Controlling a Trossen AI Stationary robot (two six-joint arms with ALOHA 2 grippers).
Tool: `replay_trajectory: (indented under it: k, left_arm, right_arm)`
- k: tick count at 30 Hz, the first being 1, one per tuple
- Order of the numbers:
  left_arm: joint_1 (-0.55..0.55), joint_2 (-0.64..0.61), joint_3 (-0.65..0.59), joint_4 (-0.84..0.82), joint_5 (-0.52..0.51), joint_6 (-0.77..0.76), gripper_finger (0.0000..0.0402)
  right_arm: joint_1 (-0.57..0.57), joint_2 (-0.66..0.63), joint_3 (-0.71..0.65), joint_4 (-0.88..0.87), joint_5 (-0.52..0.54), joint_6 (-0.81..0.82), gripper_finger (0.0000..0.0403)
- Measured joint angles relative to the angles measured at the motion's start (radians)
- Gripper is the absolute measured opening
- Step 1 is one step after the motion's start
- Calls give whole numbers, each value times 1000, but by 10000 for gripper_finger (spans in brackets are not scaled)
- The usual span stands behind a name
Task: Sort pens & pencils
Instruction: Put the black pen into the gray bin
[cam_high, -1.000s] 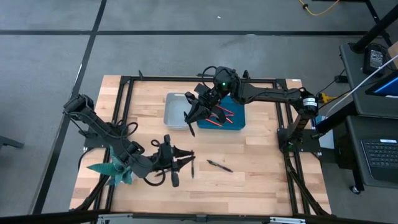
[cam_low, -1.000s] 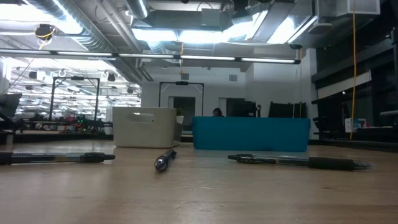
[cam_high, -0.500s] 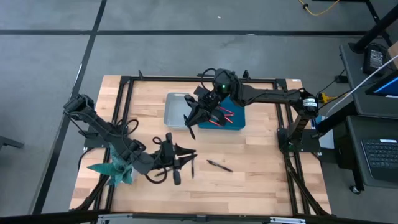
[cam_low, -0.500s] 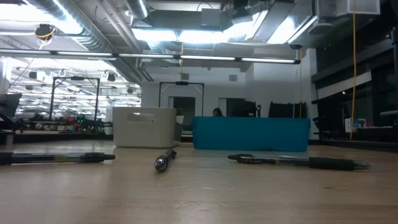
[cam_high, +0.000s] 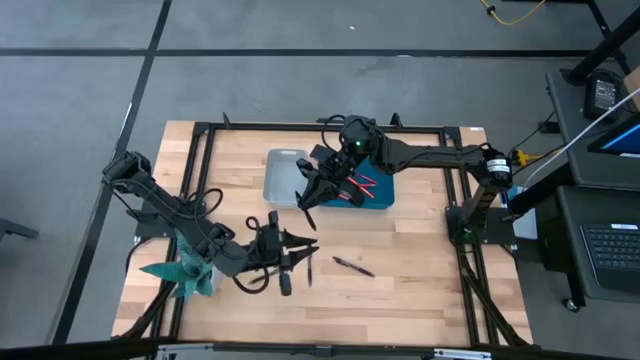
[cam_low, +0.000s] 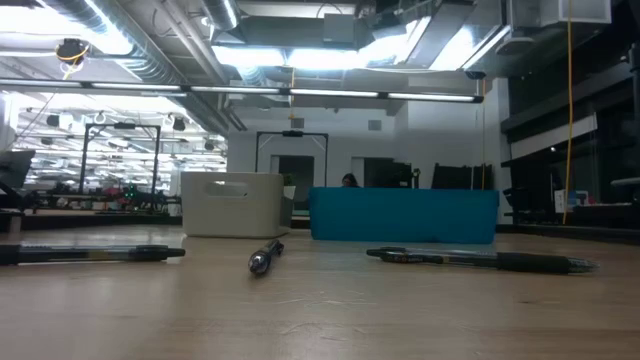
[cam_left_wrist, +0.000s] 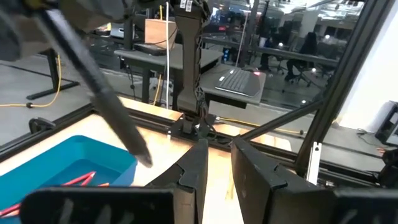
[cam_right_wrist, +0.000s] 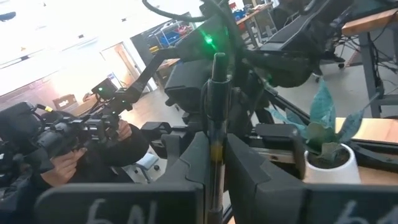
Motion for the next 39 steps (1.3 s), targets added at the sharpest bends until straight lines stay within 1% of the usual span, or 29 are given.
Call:
replay_trajectory:
  k: [5,8,10,13,15,31,39]
  left_arm:
    - [0,0,0,7,0,0,66]
    - [0,0,0,19,7,0,59]
    - [0,0,0,19,23,0,45]
    - [1,0,0,19,37,7,14]
    - [4,0,0,19,65,7,4]
    - [6,0,0,18,67,8,0]
    - [6,0,0,16,56,14,0]
  right_arm:
    - [15,0,0,0,0,1,34]
    - [21,0,0,0,0,2,34]
    - [25,0,0,-4,0,2,34]
    - [30,0,0,-3,0,3,34]
    - [33,0,0,-4,0,4,34]
    - [39,0,0,-2,0,46,34]
    - [39,0,0,-2,0,31,34]
